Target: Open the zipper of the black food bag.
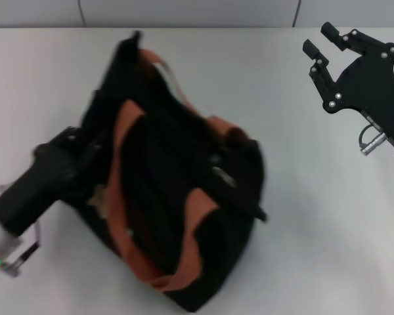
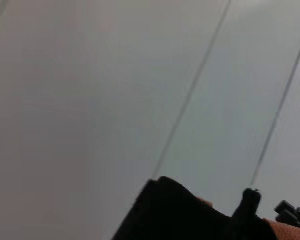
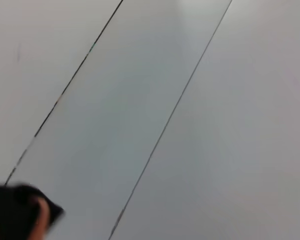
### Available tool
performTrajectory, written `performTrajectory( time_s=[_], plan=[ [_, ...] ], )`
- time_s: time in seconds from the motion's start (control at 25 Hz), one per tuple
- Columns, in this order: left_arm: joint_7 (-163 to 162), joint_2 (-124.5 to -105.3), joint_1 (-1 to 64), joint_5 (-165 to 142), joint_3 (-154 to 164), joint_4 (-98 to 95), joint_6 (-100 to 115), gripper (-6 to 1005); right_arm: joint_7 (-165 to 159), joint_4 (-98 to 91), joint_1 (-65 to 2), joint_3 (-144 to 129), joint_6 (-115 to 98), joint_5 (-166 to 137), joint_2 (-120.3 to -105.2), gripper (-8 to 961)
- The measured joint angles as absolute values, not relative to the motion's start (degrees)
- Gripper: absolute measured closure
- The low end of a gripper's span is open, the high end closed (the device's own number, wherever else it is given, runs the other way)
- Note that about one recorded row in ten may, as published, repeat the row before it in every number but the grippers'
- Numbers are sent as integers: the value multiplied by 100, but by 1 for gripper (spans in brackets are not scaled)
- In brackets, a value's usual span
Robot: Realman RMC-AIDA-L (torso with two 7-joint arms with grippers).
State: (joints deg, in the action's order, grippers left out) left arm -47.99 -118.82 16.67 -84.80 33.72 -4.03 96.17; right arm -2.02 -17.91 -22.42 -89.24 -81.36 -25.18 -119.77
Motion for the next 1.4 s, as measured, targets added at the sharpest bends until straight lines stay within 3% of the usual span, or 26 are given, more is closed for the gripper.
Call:
performTrajectory(
  time_s=[0.2,0.36,0.48,0.6,0.8,0.92,1.0,1.04,1.08,1.12,1.2,1.24,1.28,1.4],
  plan=[
    [-4544,-11914,2146,-8482,3381,4,9503,607,-629,-1685,-2252,-8915,-8265,-2333,-11979,692],
    [-4546,-11893,2169,-8429,3253,-78,9529,522,-784,-1625,-2258,-8844,-8291,-2303,-11982,657],
    [-4593,-11853,1858,-8415,2844,-441,9710,458,-1119,-1574,-2232,-8516,-8413,-2297,-11983,631],
    [-4560,-11849,1529,-8413,2348,-689,10041,251,-1525,-1343,-2233,-7992,-8685,-2294,-11982,605],
    [-4520,-11841,1129,-8409,1616,-901,10529,173,-2215,-1195,-2285,-7419,-8618,-2293,-11960,561],
    [-4593,-11811,989,-8419,1492,-1143,10838,175,-2791,-1231,-2264,-7406,-8557,-2339,-11910,535],
    [-4909,-11766,917,-8521,1603,-1515,11003,177,-3300,-1380,-2161,-7436,-8726,-2577,-11802,493],
    [-5378,-11621,860,-8797,1918,-2017,11166,177,-3872,-1627,-2016,-7442,-9050,-3218,-11562,460],
    [-5378,-11621,860,-8797,1918,-2017,11166,177,-3872,-1627,-2016,-7442,-9050,-3218,-11562,427],
    [-5501,-11551,847,-8907,2044,-2175,11221,177,-4186,-1764,-1961,-7431,-9219,-3615,-11431,394],
    [-5668,-11329,841,-9211,2533,-2403,11400,177,-5015,-2139,-1922,-7411,-9696,-4697,-11065,328],
    [-5687,-11236,846,-9301,2802,-2487,11466,177,-5660,-2419,-1989,-7399,-10374,-5847,-10761,298],
    [-5690,-11200,854,-9327,3006,-2538,11487,177,-5660,-2419,-1989,-7399,-10374,-5847,-10761,269],
    [-5706,-11158,883,-9341,3522,-2717,11498,177,-5970,-2624,-2171,-7300,-11340,-7090,-10551,180]
  ],
)
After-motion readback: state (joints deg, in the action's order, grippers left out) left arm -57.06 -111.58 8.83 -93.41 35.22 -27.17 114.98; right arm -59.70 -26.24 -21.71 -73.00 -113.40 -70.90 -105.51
